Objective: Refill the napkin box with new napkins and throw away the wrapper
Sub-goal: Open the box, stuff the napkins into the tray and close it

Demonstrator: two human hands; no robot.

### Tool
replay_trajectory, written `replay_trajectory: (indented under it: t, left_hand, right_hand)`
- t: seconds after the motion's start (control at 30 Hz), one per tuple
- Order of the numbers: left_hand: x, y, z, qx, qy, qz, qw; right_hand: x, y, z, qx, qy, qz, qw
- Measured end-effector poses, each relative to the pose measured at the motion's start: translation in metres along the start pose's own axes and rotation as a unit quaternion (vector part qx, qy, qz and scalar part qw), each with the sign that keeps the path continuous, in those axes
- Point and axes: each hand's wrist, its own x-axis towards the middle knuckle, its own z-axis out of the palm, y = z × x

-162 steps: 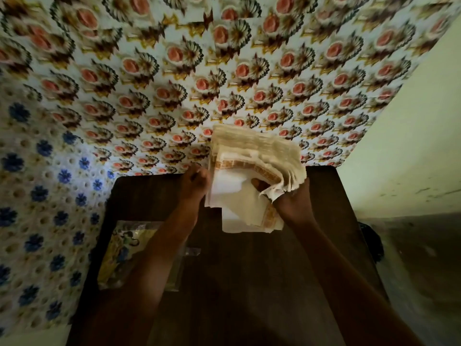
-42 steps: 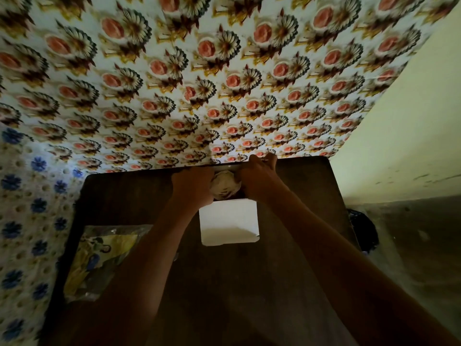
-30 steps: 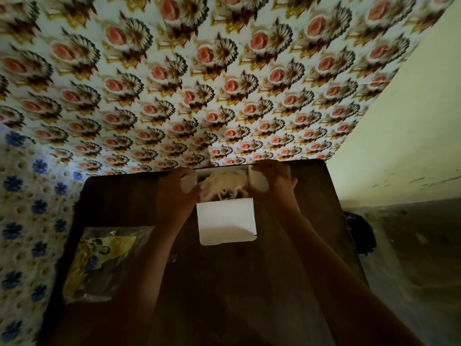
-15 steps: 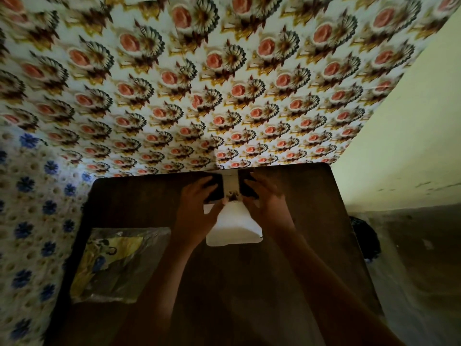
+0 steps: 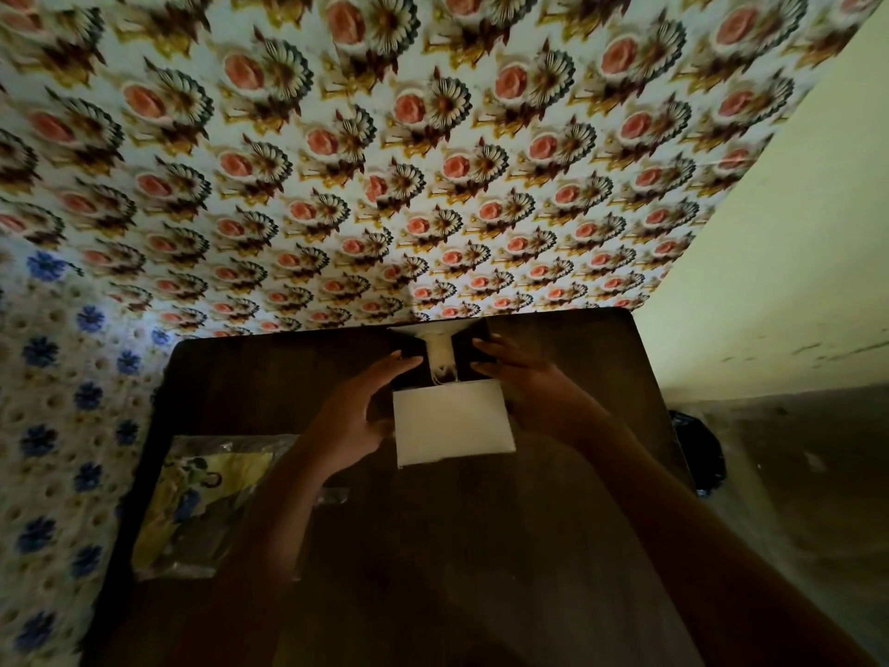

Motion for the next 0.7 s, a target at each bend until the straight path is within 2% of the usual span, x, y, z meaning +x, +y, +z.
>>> replay_trajectory:
  t: [0.1,0.17,0.33,0.5,0.7]
  left_hand:
    - [0.0,0.007,-0.004,-0.179,0.019,-0.002,0.984]
    - [0.0,0.014,-0.006,-0.215,0.054,-0.005,0.975]
    - [0.01,0.026,-0.001,-0.189,0.158,0.011,0.969]
    - [0.023,0.031,0.0,-0.175,0.205,0.032,0.962]
    - [0.035,0.023,0.006,-0.155,0.201,0.003,0.967]
  right_hand:
    - [-0.007,-0.003,-0.001,0.099,0.04,0.048,0.993]
    - [-0.008,-0.01,-0.001,0.178,0.102,0.091,0.974]
    - [0.003,-0.021,0.0,0.316,0.157,0.168,0.921]
    - [0.014,-0.021,-0.01,0.321,0.142,0.206,0.913]
    - [0.023,-0.017,-0.023,0.316,0.108,0.224,0.916]
